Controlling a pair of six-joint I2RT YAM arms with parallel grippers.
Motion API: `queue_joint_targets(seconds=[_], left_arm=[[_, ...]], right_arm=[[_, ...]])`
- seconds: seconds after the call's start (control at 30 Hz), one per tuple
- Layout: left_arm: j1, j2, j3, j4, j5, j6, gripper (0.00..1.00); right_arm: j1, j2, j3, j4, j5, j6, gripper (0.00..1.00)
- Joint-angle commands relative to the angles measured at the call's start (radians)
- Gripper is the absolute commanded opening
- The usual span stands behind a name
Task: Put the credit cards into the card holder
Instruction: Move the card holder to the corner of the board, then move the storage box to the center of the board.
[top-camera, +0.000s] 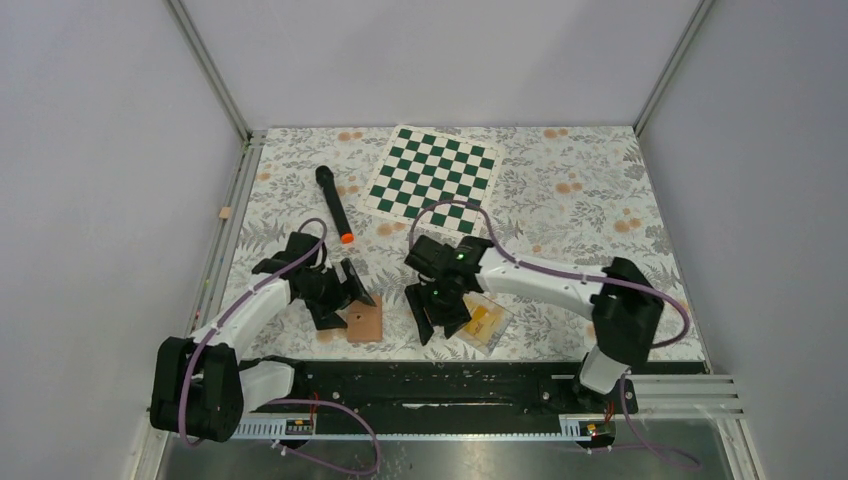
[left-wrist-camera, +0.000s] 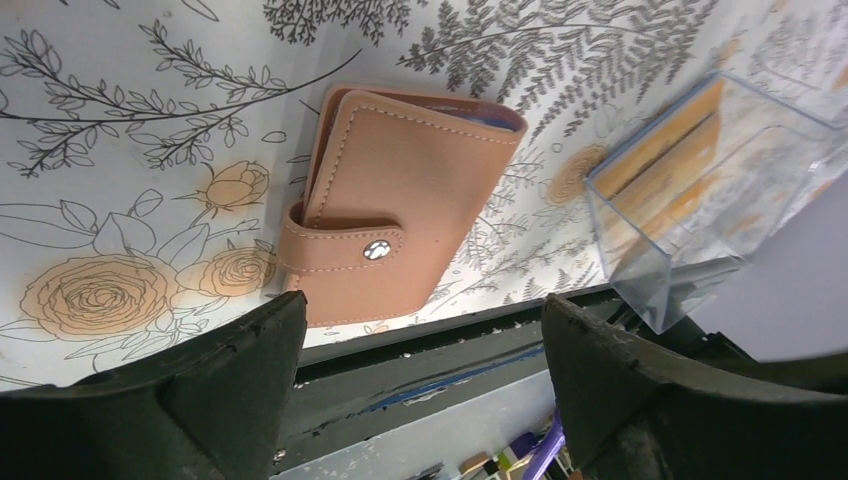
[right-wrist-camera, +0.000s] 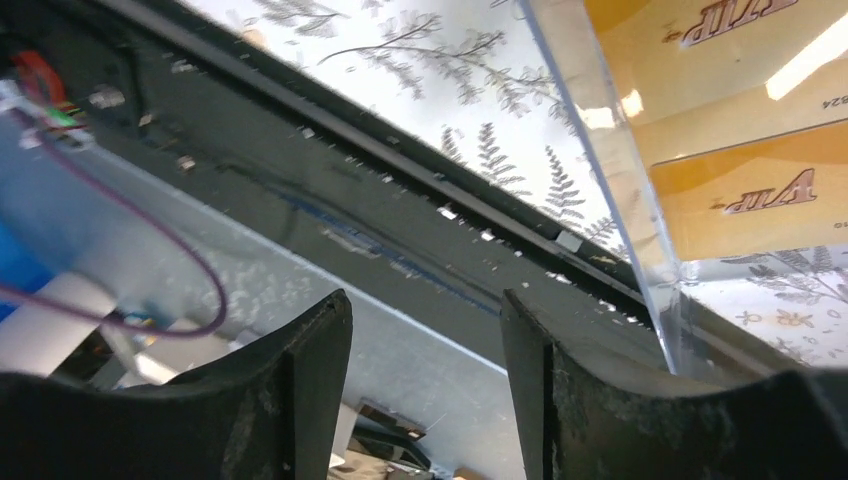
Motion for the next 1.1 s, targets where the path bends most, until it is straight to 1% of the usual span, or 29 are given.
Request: queue_joint_targets(seconds=[0.0,0.17,0.23,0.4,0.53,0.6,0.73,0.83,0.9,0.97,1.07], left_arm=[[0.04,-0.052,-0.009,0.025,0.083,0.005,0.86],[0.067,-0.091,-0.01,0.01,0.103,0.006,0.86],[0.078,-0.102,-0.01,0.004,0.11,0.01,0.86],[0.092,-0.094,-0.008,0.001,0.132,0.021,0.86],[0.092,-0.086,-0.008,0.003,0.142,0.029,0.86],[0.092,-0.084,-0.008,0.006,0.151,0.033,0.86],[0.092,-0.087,-0.008,0.011,0.155,0.038,0.86],[0.092,-0.086,-0.008,0.012,0.155,0.04,0.87],[0.092,-0.085,-0.01,0.014,0.16,0.04,0.86],[0.092,-0.084,-0.013,0.018,0.167,0.041,0.86],[0.091,-0.075,-0.012,0.022,0.171,0.046,0.86]], right_arm=[[0.041,0.096,0.085,-0.112,0.168,0.01,0.63],[0.039,0.151,0.127,-0.205,0.333,0.009,0.64],[0.03,0.177,0.141,-0.251,0.375,-0.004,0.64],[-0.021,0.2,0.129,-0.291,0.438,-0.045,0.66],[-0.108,0.193,0.13,-0.291,0.456,-0.111,0.67],[-0.121,0.169,0.157,-0.286,0.429,-0.167,0.68],[-0.136,0.088,0.203,-0.292,0.379,-0.221,0.71],[-0.199,0.018,0.194,-0.298,0.302,-0.222,0.71],[-0.259,-0.033,0.168,-0.3,0.283,-0.224,0.72],[-0.314,-0.07,0.147,-0.321,0.325,-0.231,0.71],[-0.385,-0.082,0.125,-0.369,0.44,-0.249,0.7]])
